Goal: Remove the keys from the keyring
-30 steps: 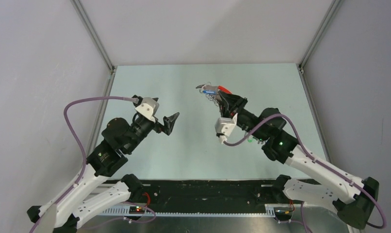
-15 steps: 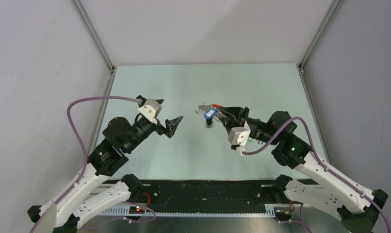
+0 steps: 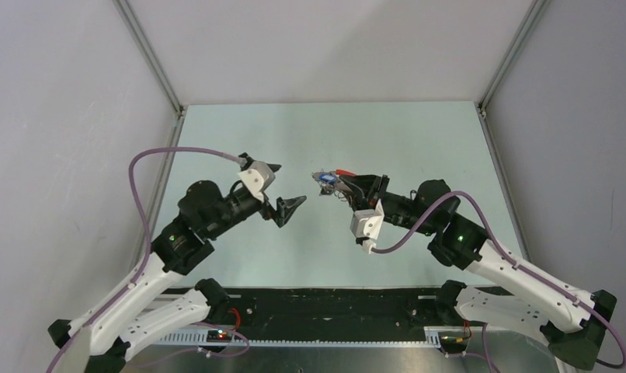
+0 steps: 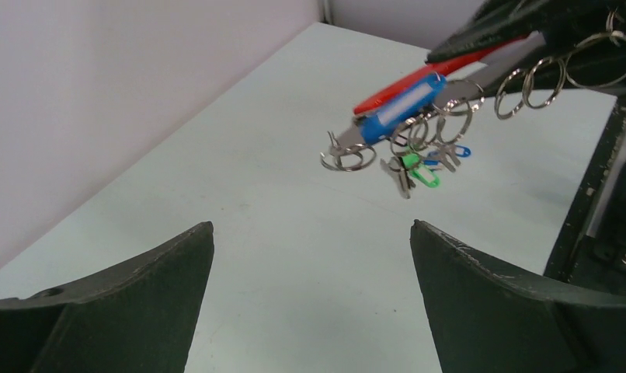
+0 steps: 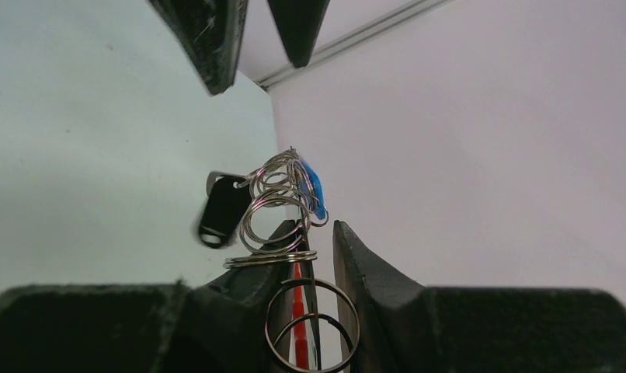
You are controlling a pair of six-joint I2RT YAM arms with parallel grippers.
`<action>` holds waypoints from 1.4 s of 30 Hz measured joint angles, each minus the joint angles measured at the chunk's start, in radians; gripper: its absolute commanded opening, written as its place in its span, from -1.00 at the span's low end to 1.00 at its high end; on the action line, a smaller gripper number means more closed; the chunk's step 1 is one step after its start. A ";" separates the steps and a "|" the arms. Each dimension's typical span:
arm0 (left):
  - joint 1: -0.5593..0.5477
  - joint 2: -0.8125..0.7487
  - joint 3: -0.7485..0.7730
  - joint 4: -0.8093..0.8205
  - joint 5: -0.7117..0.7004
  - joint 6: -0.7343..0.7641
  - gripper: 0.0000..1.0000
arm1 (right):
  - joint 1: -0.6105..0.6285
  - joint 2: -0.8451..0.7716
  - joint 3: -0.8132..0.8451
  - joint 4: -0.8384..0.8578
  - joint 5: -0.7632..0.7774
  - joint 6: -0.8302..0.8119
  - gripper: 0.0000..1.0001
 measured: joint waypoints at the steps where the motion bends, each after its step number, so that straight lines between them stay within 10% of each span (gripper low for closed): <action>1: 0.000 0.011 0.000 0.000 0.014 0.000 0.98 | 0.000 0.002 0.000 0.006 0.005 -0.004 -1.00; 20: 0.002 0.113 -0.104 0.211 0.098 -0.280 0.61 | 0.000 0.069 0.000 0.158 0.063 -0.044 -1.00; 25: 0.002 0.112 -0.153 0.285 0.121 -0.295 0.23 | 0.000 0.069 0.000 0.164 0.062 -0.043 -1.00; 35: -0.013 0.114 -0.187 0.436 0.151 -0.270 0.22 | -0.019 0.069 0.000 0.164 0.029 -0.037 -1.00; 42: -0.024 0.145 -0.187 0.475 0.147 -0.238 -0.27 | -0.038 0.069 0.000 0.166 0.001 -0.024 -1.00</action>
